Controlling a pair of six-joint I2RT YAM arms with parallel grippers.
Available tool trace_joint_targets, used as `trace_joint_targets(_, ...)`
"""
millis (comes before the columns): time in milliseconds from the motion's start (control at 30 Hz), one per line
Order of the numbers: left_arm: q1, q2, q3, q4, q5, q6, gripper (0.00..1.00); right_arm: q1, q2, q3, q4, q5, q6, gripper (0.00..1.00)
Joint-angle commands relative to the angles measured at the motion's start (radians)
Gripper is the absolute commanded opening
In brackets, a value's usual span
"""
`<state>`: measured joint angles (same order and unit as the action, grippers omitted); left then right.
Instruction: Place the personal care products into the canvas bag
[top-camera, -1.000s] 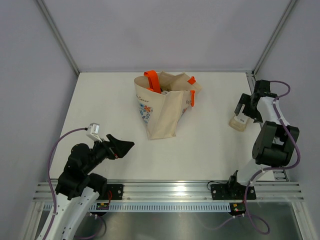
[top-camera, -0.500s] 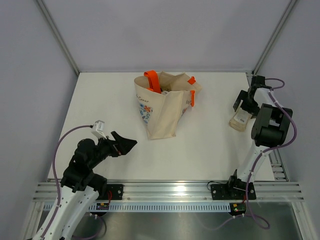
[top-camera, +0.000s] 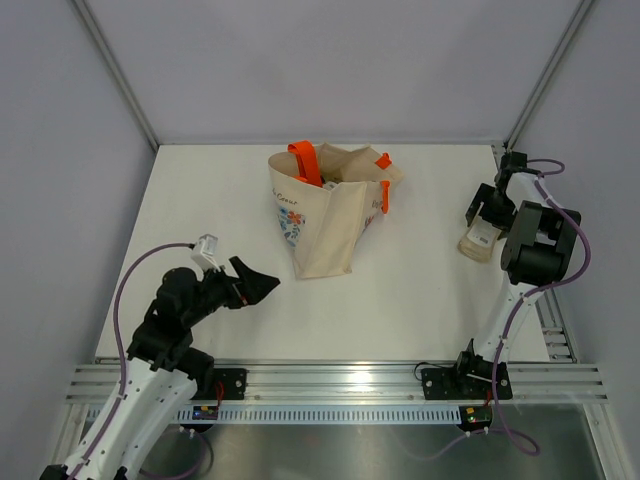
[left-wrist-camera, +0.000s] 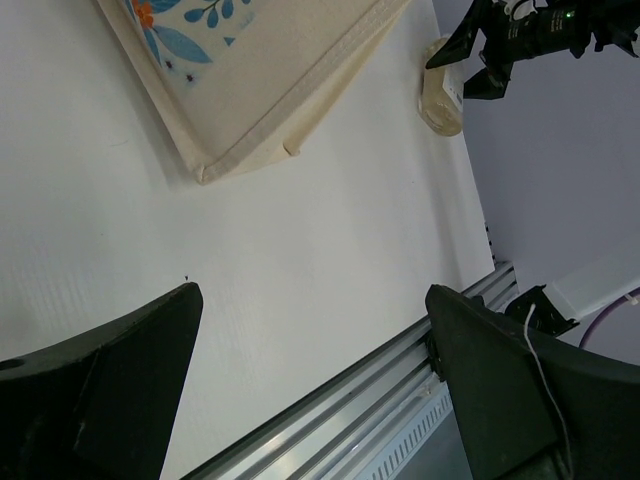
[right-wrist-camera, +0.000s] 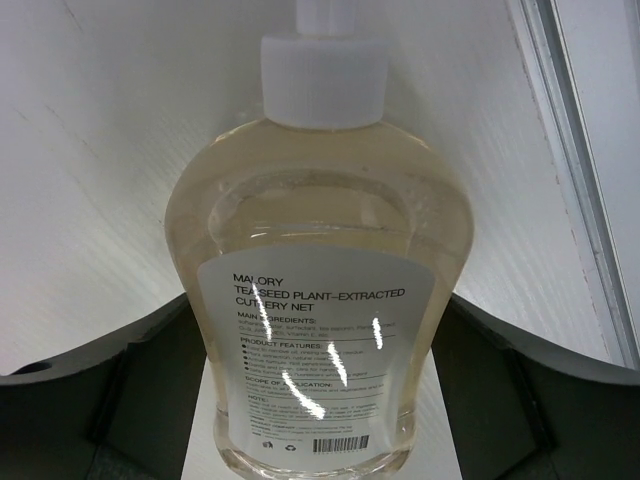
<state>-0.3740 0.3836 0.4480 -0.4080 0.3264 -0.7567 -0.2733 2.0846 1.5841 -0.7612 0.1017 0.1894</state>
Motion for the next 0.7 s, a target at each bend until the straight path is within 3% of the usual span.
trace_joint_targets(0,0.001,-0.002,0.054,0.069,0.071,0.008,0.99,-0.001,0.020,0.024,-0.041,-0.074,-0.002,0.74)
trace_joint_targets(67,0.001,-0.006,0.064,0.064,0.102,0.005,0.99,-0.001,0.017,0.011,-0.033,-0.089,0.002,0.68)
trace_joint_targets(167,0.001,-0.015,0.084,0.060,0.144,0.002,0.99,-0.001,0.002,-0.004,-0.021,-0.106,-0.022,0.44)
trace_joint_targets(367,-0.029,0.037,0.093,0.167,0.267,-0.078,0.96,-0.023,-0.081,-0.036,-0.027,-0.301,-0.057,0.00)
trace_joint_targets(567,-0.232,0.128,0.121,0.248,0.133,-0.092,0.96,-0.046,-0.224,-0.107,-0.020,-0.515,-0.128,0.00)
trace_joint_targets(667,-0.412,0.208,0.164,0.279,-0.002,-0.066,0.97,-0.049,-0.276,-0.143,-0.020,-0.635,-0.172,0.00)
